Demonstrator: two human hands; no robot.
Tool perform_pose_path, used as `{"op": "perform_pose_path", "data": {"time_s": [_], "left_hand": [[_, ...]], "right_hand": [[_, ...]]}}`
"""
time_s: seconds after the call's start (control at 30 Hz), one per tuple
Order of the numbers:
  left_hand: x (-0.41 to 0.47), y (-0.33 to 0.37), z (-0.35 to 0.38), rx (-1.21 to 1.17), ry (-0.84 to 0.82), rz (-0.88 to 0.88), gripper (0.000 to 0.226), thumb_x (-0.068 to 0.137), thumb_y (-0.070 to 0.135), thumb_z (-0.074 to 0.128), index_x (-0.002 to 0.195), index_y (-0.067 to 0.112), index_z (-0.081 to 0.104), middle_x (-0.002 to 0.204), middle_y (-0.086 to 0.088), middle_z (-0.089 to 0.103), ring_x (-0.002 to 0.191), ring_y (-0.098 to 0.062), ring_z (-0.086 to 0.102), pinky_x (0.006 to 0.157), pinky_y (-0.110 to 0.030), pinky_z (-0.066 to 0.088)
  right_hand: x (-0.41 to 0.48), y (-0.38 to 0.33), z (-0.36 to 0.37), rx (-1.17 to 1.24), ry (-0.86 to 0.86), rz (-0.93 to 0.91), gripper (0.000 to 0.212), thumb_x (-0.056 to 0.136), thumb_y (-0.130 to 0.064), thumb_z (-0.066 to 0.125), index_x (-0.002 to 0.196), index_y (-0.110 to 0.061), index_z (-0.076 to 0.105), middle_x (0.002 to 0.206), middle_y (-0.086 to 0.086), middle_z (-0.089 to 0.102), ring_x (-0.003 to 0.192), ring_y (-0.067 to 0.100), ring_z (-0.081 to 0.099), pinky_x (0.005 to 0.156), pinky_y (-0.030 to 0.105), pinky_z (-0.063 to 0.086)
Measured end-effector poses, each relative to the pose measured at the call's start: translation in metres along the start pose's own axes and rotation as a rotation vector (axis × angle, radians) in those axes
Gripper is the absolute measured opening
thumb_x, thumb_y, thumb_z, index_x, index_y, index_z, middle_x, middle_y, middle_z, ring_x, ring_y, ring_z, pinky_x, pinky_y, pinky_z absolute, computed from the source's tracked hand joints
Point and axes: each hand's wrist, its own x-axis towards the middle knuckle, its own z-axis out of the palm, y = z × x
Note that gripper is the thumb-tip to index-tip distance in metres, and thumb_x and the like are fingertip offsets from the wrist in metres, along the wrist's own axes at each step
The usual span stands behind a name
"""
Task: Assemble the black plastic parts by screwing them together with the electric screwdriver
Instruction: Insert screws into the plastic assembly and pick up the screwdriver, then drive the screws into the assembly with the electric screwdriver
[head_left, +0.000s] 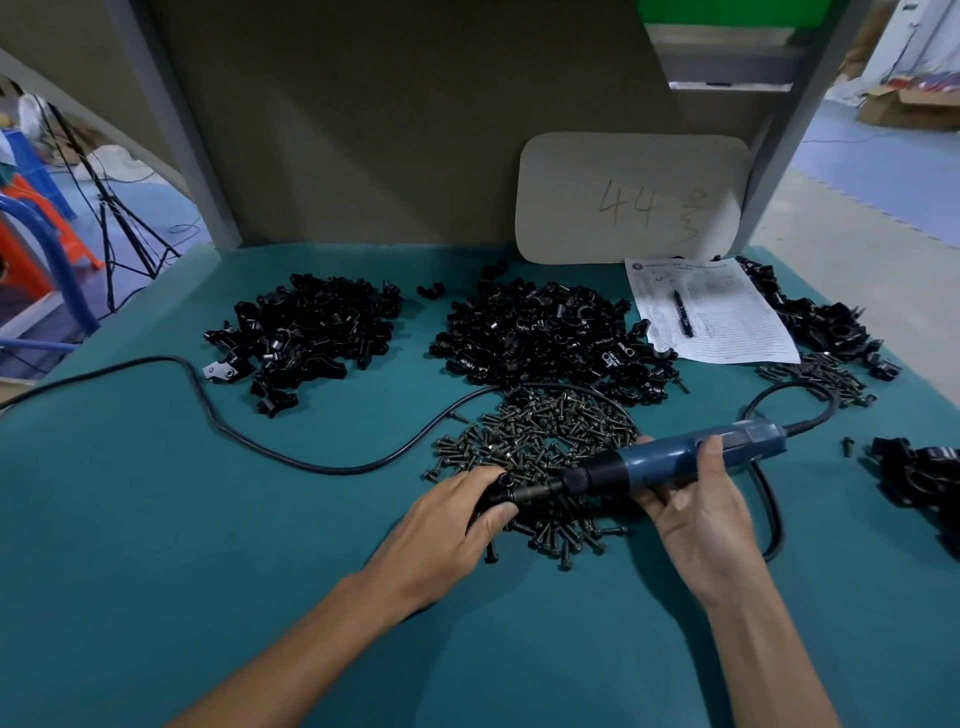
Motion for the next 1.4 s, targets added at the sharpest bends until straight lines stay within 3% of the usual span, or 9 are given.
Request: {"op": "perform_pose_path", "data": {"time_s": [0.2, 0.37, 0.53, 0.67, 0.73, 0.87, 1.03, 1.23, 1.4], "left_hand": [[-0.003, 0.003, -0.005, -0.186, 0.095, -0.053, 0.043, 0.1, 0.071, 0.032, 0.117, 0.037, 0.051, 0.089, 0.02, 0.057, 0.085, 0.002, 0.056, 0.067, -0.021, 0.038], [0.002, 0.002, -0.013, -0.393, 0.234, -0.23, 0.05, 0.096, 0.073, 0.035, 0.138, 0.05, 0.047, 0.103, 0.021, 0.064, 0.101, 0.006, 0.059, 0.085, -0.022, 0.045], [0.007, -0.002, -0.018, -0.598, 0.294, -0.284, 0.053, 0.076, 0.091, 0.046, 0.118, 0.059, 0.051, 0.097, 0.009, 0.068, 0.082, -0.004, 0.066, 0.08, -0.032, 0.051], [0.008, -0.004, -0.018, -0.581, 0.277, -0.328, 0.067, 0.063, 0.075, 0.079, 0.119, 0.059, 0.047, 0.111, 0.022, 0.069, 0.102, 0.002, 0.065, 0.087, -0.028, 0.051], [0.008, -0.005, -0.016, -0.567, 0.297, -0.357, 0.066, 0.064, 0.066, 0.082, 0.116, 0.058, 0.044, 0.107, 0.02, 0.069, 0.1, -0.002, 0.066, 0.084, -0.027, 0.052], [0.005, -0.002, -0.015, -0.462, 0.283, -0.307, 0.053, 0.075, 0.071, 0.07, 0.119, 0.055, 0.046, 0.108, 0.037, 0.062, 0.099, 0.013, 0.06, 0.077, -0.018, 0.046], [0.006, 0.001, -0.013, -0.317, 0.264, -0.22, 0.042, 0.095, 0.063, 0.052, 0.135, 0.054, 0.048, 0.113, 0.027, 0.057, 0.107, 0.012, 0.053, 0.08, -0.008, 0.037], [0.004, 0.001, -0.011, -0.342, 0.252, -0.213, 0.026, 0.092, 0.064, 0.05, 0.114, 0.05, 0.053, 0.09, 0.02, 0.065, 0.065, 0.0, 0.059, 0.054, -0.016, 0.046], [0.004, 0.002, -0.01, -0.258, 0.232, -0.124, 0.039, 0.096, 0.056, 0.055, 0.13, 0.037, 0.061, 0.112, 0.025, 0.057, 0.104, 0.006, 0.056, 0.078, -0.007, 0.044]], "right_hand": [[0.001, -0.015, -0.004, -0.005, 0.103, -0.053, 0.053, 0.087, -0.054, 0.055, 0.121, -0.013, 0.053, 0.111, 0.012, 0.076, 0.108, 0.024, 0.073, 0.078, 0.034, 0.063], [0.004, -0.031, -0.025, -0.59, 0.273, -0.106, 0.051, 0.092, -0.061, 0.063, 0.119, -0.018, 0.058, 0.111, 0.007, 0.071, 0.103, 0.026, 0.069, 0.076, 0.037, 0.055], [-0.002, -0.03, -0.039, -1.022, 0.344, -0.148, 0.06, 0.09, -0.049, 0.069, 0.136, -0.019, 0.046, 0.109, 0.005, 0.062, 0.094, 0.025, 0.061, 0.08, 0.046, 0.051], [-0.007, -0.023, -0.035, -1.422, 0.399, -0.196, 0.082, 0.093, -0.034, 0.072, 0.157, -0.006, 0.029, 0.148, 0.026, 0.039, 0.13, 0.045, 0.043, 0.105, 0.055, 0.04], [-0.01, -0.025, -0.024, -1.502, 0.423, -0.398, 0.07, 0.092, -0.026, 0.074, 0.149, -0.003, 0.042, 0.144, 0.03, 0.039, 0.13, 0.046, 0.036, 0.107, 0.057, 0.034], [-0.014, -0.02, -0.001, -1.751, 0.112, -0.582, 0.018, 0.096, -0.028, 0.067, 0.113, -0.019, 0.068, 0.113, 0.008, 0.064, 0.098, 0.027, 0.042, 0.091, 0.044, 0.04], [-0.011, -0.006, 0.012, -2.258, -0.029, -0.385, 0.02, 0.104, -0.041, 0.045, 0.107, -0.032, 0.062, 0.107, -0.011, 0.064, 0.101, 0.02, 0.05, 0.084, 0.037, 0.027], [-0.013, -0.009, 0.01, -2.185, 0.03, -0.409, 0.019, 0.109, -0.032, 0.035, 0.106, -0.023, 0.052, 0.103, -0.005, 0.065, 0.095, 0.023, 0.052, 0.083, 0.038, 0.032], [-0.029, -0.007, 0.019, -1.415, -0.163, -0.389, 0.013, 0.106, -0.036, 0.049, 0.095, -0.029, 0.053, 0.074, -0.006, 0.065, 0.069, 0.012, 0.06, 0.067, 0.034, 0.048]]}}
